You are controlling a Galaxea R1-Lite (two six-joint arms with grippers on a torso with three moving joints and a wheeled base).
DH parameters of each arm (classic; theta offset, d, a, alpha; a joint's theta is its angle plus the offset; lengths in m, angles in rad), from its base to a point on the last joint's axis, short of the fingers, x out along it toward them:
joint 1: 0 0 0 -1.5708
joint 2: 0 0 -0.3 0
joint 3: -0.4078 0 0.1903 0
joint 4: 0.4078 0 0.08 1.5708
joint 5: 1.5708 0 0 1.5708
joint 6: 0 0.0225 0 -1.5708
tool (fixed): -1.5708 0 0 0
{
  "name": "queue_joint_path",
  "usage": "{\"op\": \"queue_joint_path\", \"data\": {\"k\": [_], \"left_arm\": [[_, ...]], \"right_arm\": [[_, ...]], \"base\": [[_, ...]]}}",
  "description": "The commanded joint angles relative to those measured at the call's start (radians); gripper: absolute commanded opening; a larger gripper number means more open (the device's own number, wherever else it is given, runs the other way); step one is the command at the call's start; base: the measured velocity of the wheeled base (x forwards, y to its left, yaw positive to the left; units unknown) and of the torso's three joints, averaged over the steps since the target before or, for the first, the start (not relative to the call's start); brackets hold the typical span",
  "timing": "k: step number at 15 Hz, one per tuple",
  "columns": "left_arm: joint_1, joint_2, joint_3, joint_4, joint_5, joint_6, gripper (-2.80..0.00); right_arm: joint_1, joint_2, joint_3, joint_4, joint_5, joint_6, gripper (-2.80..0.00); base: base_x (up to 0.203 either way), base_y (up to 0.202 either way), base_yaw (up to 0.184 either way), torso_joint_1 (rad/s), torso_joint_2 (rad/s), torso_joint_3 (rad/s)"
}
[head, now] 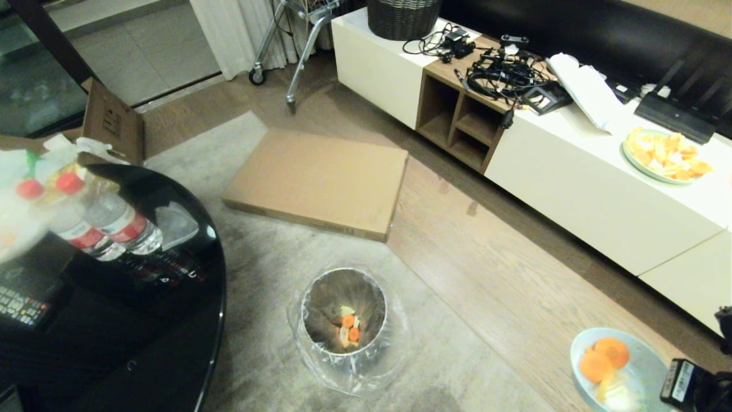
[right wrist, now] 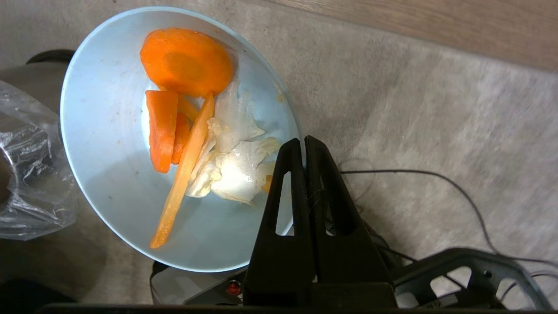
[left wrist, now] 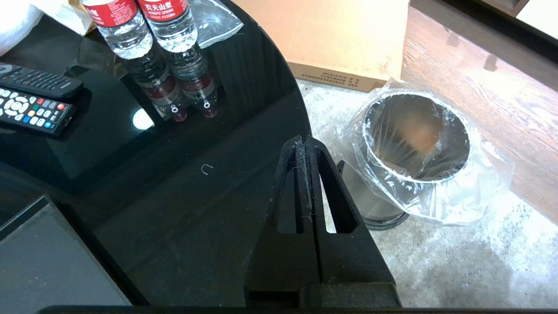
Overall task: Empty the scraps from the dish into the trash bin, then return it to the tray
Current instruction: Move the bowl over the trash can
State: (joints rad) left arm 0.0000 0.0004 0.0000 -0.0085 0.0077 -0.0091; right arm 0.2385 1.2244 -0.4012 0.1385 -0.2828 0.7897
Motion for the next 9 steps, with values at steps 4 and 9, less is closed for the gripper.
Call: {"op": "queue_joint_path", "data": {"k": [4, 9], "left_arm": [[0.0, 0.0, 0.0, -0.001, 0.0, 0.0, -2.8], [0.0, 0.0, 0.0, -0.001, 0.0, 0.0, -2.8]], "right_arm": [[0.032, 0.198, -0.175, -0.002, -0.005, -0.061, -2.8], [0.16, 0.34, -0.306, -0.002, -0.031, -0.064, -2.8]], "base": [[0.0, 0.0, 0.0, 0.0, 0.0, 0.0], [0.0, 0.0, 0.0, 0.0, 0.0, 0.0]]}}
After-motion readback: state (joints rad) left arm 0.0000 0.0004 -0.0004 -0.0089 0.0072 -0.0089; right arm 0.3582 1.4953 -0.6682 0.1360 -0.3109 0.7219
